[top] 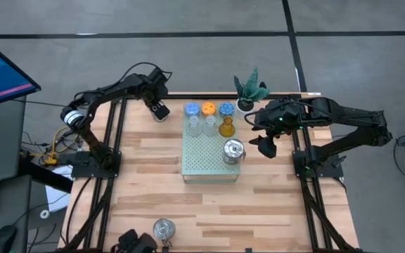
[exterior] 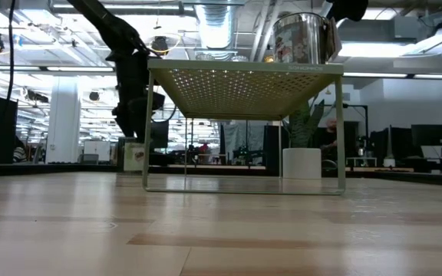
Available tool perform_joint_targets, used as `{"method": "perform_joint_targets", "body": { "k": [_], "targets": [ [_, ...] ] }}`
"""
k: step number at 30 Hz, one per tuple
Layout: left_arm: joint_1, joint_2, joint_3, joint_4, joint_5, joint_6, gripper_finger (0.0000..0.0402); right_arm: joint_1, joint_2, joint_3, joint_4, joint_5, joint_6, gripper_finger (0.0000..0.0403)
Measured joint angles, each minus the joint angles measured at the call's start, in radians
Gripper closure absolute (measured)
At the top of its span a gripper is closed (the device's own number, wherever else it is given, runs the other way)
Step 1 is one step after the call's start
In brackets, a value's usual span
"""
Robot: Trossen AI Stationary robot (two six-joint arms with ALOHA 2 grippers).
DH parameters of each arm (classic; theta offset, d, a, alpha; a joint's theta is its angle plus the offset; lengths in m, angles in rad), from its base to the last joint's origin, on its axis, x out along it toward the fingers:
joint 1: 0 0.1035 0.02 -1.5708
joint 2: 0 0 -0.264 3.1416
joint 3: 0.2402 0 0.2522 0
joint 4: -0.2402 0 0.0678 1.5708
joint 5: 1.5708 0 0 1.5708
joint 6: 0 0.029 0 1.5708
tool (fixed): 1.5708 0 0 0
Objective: Stock candles and holders on shelf
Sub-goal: Put the top silver scented candle can on the shelf aligned with the other silver scented candle
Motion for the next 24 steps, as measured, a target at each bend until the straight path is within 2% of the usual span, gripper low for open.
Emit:
{"method": "perform_joint_targets", "body": {
  "k": [11, 15, 20, 24],
  "targets": [
    [0.0, 0.034, 0.002, 0.006, -0.006, 0.009, 0.0024, 0.0, 0.0, 0.0, 0.0, 0.0, 0.0, 0.0147],
    [-0.008, -0.024, -0.006, -0.004, -0.006, 0.015, 0.0024, 0.0, 0.0, 0.0, 0.0, 0.0, 0.0, 0.0147],
    [-0.004, -0.16, -0.001, 0.008, -0.042, 0.023, 0.0024, 0.0, 0.0, 0.0, 0.0, 0.0, -0.009, 0.0147],
    [0.012, -0.191, -0.004, 0.005, -0.048, 0.03, 0.0024, 0.0, 0.0, 0.0, 0.001, 0.001, -0.024, 0.0147]
  ]
}}
